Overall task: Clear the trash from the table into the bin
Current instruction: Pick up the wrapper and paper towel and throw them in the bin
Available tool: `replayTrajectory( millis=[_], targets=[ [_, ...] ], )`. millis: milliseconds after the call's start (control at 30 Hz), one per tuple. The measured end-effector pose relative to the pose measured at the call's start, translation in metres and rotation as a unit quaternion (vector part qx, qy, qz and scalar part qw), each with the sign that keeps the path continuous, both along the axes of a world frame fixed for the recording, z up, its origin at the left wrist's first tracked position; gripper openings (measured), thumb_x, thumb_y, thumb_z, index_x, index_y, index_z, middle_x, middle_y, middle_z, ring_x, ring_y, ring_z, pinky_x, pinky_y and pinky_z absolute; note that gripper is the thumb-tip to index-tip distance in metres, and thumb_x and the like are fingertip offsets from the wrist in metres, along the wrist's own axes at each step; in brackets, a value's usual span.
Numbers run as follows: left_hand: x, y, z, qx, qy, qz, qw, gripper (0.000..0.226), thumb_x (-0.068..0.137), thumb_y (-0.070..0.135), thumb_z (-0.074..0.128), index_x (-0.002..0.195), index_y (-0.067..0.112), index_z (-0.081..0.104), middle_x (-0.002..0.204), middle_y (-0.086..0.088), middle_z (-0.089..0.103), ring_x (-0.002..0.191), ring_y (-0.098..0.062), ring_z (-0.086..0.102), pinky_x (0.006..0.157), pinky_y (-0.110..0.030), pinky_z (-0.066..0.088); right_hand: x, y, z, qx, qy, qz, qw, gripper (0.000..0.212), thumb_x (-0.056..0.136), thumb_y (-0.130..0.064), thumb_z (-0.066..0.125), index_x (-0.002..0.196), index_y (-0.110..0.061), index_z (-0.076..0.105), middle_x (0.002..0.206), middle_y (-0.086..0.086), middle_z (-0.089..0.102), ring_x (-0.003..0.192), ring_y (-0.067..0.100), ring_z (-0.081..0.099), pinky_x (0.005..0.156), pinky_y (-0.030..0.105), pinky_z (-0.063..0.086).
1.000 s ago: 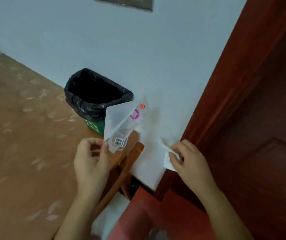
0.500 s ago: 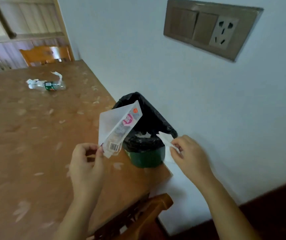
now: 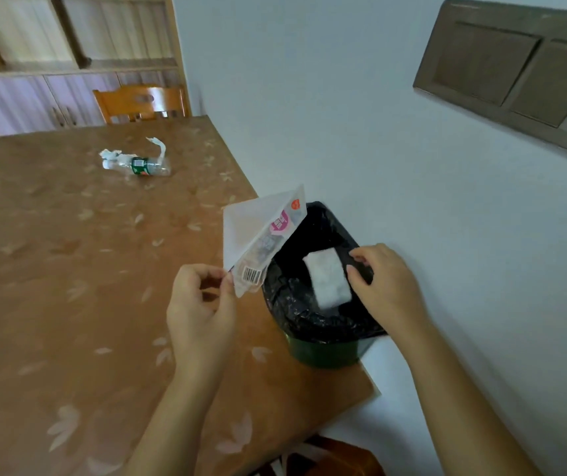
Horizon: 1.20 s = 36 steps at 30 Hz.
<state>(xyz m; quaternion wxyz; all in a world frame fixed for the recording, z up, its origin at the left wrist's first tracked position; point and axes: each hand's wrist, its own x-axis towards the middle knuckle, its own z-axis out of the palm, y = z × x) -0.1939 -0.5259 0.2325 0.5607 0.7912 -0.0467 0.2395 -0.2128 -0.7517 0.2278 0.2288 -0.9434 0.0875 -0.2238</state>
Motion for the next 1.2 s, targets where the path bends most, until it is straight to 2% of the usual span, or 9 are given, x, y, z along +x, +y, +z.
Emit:
replayTrajectory(
  millis=[167,267,400,533,700,767,900,1033,1200],
  targets=[
    [0.012,-0.027,-0.002,0.09,-0.063,-0.034,0.993,0.022,0.081,0.001,0.063,0.076,0.018,0.05,0.074,0.003,0.051,0.068,-0.006,0.046,0.061,-0.01,0.036,-0.031,-0.006,-0.008,0.036,0.005,-0.021,0.999,0.025,0.083,-0.017,0.06,0.108,-0.012,0.06,0.102,0.003,0.061,0.097,0.018,0.055,0.08,0.027,0.043],
    [0.021,-0.047,-0.007,0.184,-0.143,-0.049,0.971,0.01,0.078,0.0,0.06,0.072,0.005,0.054,0.071,-0.007,0.054,0.062,-0.012,0.042,0.052,-0.021,0.031,-0.048,-0.006,-0.008,0.032,0.001,-0.021,0.999,0.026,0.083,-0.017,0.061,0.109,-0.012,0.061,0.103,0.004,0.062,0.097,0.018,0.056,0.079,0.025,0.043],
    [0.027,-0.071,-0.011,0.245,-0.193,-0.076,0.947,0.017,0.077,-0.006,0.058,0.064,0.004,0.053,0.062,-0.011,0.051,0.051,-0.019,0.041,0.041,-0.025,0.025,-0.063,-0.006,-0.004,0.037,-0.009,-0.02,0.999,0.025,0.083,-0.016,0.062,0.107,-0.012,0.062,0.1,0.004,0.063,0.094,0.017,0.056,0.078,0.025,0.044],
    [0.027,-0.087,-0.018,0.264,-0.145,-0.124,0.946,0.018,0.074,-0.007,0.067,0.065,0.003,0.055,0.062,-0.012,0.053,0.048,-0.024,0.046,0.035,-0.031,0.034,-0.075,-0.008,-0.003,0.04,-0.014,-0.023,0.999,0.024,0.083,-0.019,0.061,0.107,-0.014,0.06,0.099,-0.001,0.062,0.093,0.013,0.055,0.078,0.022,0.042],
    [0.013,-0.09,-0.024,0.283,-0.094,-0.179,0.937,0.016,0.077,0.01,0.072,0.089,0.002,0.066,0.084,-0.011,0.064,0.07,-0.025,0.061,0.052,-0.023,0.04,-0.088,-0.007,-0.001,0.044,-0.019,-0.031,0.998,0.029,0.08,-0.027,0.053,0.104,-0.014,0.061,0.098,0.0,0.063,0.094,0.016,0.057,0.08,0.029,0.048],
    [0.003,-0.084,-0.024,0.285,-0.098,-0.175,0.937,0.018,0.077,0.012,0.072,0.092,0.003,0.066,0.086,-0.01,0.064,0.073,-0.024,0.062,0.054,-0.023,0.041,-0.094,-0.004,0.0,0.041,-0.02,-0.034,0.998,0.03,0.079,-0.027,0.052,0.104,-0.014,0.062,0.098,0.0,0.063,0.094,0.017,0.057,0.08,0.032,0.049],
    [-0.021,-0.061,-0.024,0.305,-0.118,-0.148,0.933,0.018,0.074,0.009,0.072,0.09,0.0,0.066,0.086,-0.012,0.065,0.074,-0.026,0.062,0.055,-0.023,0.043,-0.106,0.004,-0.002,0.022,-0.021,-0.029,0.999,0.029,0.081,-0.024,0.055,0.106,-0.012,0.062,0.099,0.002,0.065,0.094,0.019,0.057,0.079,0.023,0.042],
    [-0.056,-0.029,-0.029,0.339,-0.124,-0.11,0.926,0.019,0.074,0.008,0.072,0.09,-0.001,0.067,0.088,-0.015,0.065,0.075,-0.03,0.061,0.058,-0.032,0.048,-0.121,0.021,-0.009,0.017,-0.019,-0.005,1.0,0.032,0.081,-0.027,0.051,0.106,-0.01,0.062,0.1,0.005,0.065,0.092,0.021,0.058,0.077,0.023,0.041],
    [-0.109,0.025,-0.048,0.403,-0.061,-0.083,0.909,0.027,0.081,0.022,0.052,0.091,0.002,0.066,0.091,-0.014,0.064,0.076,-0.032,0.058,0.062,-0.036,0.048,-0.141,0.058,-0.029,0.012,-0.003,0.054,0.998,0.03,0.081,-0.021,0.059,0.108,-0.009,0.06,0.102,0.007,0.064,0.095,0.022,0.057,0.078,0.03,0.047]
  ],
)
